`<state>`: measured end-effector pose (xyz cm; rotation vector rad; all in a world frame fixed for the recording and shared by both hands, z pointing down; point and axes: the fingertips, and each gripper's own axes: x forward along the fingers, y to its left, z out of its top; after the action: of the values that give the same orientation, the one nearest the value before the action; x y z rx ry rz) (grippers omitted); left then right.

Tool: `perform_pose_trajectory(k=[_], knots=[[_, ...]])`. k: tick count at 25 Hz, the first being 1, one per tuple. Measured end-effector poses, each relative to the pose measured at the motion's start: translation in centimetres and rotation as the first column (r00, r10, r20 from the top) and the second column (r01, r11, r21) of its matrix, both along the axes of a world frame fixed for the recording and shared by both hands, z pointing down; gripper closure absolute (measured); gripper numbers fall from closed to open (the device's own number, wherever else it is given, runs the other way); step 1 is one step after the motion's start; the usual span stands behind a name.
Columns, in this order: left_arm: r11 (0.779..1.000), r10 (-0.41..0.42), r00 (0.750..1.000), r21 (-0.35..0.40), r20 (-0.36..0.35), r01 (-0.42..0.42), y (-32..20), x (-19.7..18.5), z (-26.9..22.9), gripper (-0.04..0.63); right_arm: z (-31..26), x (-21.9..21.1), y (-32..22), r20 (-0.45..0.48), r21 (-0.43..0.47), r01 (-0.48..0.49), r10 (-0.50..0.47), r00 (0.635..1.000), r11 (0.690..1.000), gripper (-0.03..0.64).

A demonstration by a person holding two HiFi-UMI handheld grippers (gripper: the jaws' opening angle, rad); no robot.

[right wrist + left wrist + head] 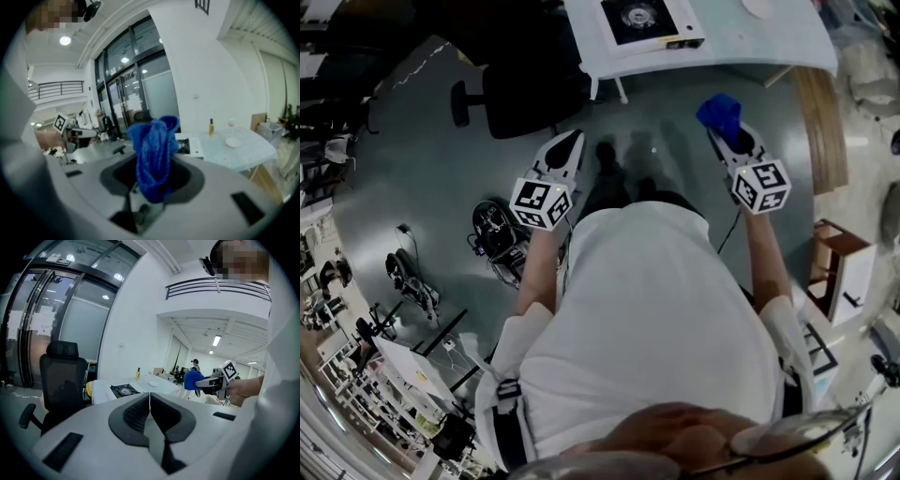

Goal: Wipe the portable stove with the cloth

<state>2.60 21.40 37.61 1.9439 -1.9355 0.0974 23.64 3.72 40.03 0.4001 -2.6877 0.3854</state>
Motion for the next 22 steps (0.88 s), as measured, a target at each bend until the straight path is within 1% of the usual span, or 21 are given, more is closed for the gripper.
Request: perform_pose_trajectory(k=[6, 13, 17, 22], knots=[[0.999, 0.045, 0.999, 0.001, -0.011, -0.045, -2.3, -2.5, 0.4, 0.558, 0.8, -2.2, -1.1, -0.013, -0.015, -0.045, 0.045, 0.999, 0.999, 0.462], [0.992, 0.126, 0.991, -0.007, -0.037, -0.126, -6.6, -6.1, 1.4, 0.559, 1.9, -5.1, -3.0, -0.046, -0.032, -0.102, 0.101, 0.994, 0.994, 0.462], [0.984, 0.177, 0.984, -0.026, -0.035, -0.178, -9.0, -8.2, 2.5, 0.558, 3.0, -6.9, -4.4, -0.065, -0.043, -0.138, 0.135, 0.989, 0.99, 0.462], [0.966, 0.253, 0.967, -0.041, -0.04, -0.255, -11.9, -10.5, 3.5, 0.56, 3.7, -9.0, -5.9, -0.093, -0.054, -0.189, 0.184, 0.979, 0.98, 0.462]])
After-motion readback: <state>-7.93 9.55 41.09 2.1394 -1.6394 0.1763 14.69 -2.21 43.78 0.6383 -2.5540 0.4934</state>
